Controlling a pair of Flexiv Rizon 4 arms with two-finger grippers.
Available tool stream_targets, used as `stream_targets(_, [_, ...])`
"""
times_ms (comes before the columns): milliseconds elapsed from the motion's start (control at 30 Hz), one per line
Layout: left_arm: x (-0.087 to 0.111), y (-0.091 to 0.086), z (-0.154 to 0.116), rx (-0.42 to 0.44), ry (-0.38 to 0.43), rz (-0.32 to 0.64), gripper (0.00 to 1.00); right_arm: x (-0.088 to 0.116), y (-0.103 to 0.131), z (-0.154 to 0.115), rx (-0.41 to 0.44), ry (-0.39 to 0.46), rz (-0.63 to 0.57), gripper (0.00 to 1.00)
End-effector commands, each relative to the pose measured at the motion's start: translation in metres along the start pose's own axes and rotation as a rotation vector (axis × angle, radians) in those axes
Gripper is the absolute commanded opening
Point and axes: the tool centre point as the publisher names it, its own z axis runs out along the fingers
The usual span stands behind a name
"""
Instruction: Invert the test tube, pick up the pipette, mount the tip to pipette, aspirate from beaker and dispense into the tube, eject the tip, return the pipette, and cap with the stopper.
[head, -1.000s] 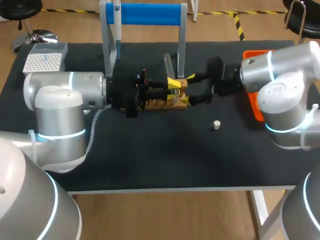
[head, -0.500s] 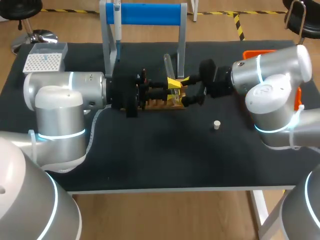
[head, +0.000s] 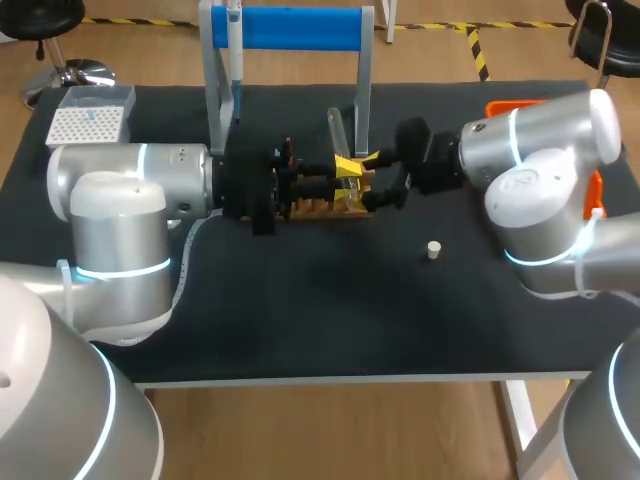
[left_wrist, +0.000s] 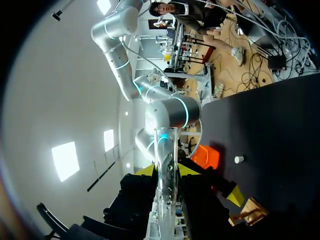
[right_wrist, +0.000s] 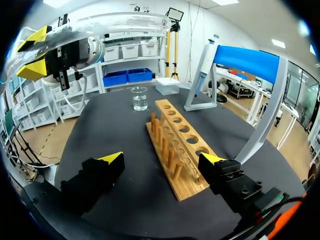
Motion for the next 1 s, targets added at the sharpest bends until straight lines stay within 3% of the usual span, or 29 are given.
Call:
stream_targets(33, [-0.0002, 0.0003, -0.0001, 0.002, 0.000, 0.001, 0.00, 0.0002, -0.0002, 0.0017, 0.006, -0.006, 0.001, 1.00])
stream_targets(1000, [-0.0002, 0.0003, -0.0001, 0.002, 0.000, 0.001, 0.00, 0.0000, -0.0003, 0.0015, 0.002, -0.013, -0.003, 1.00])
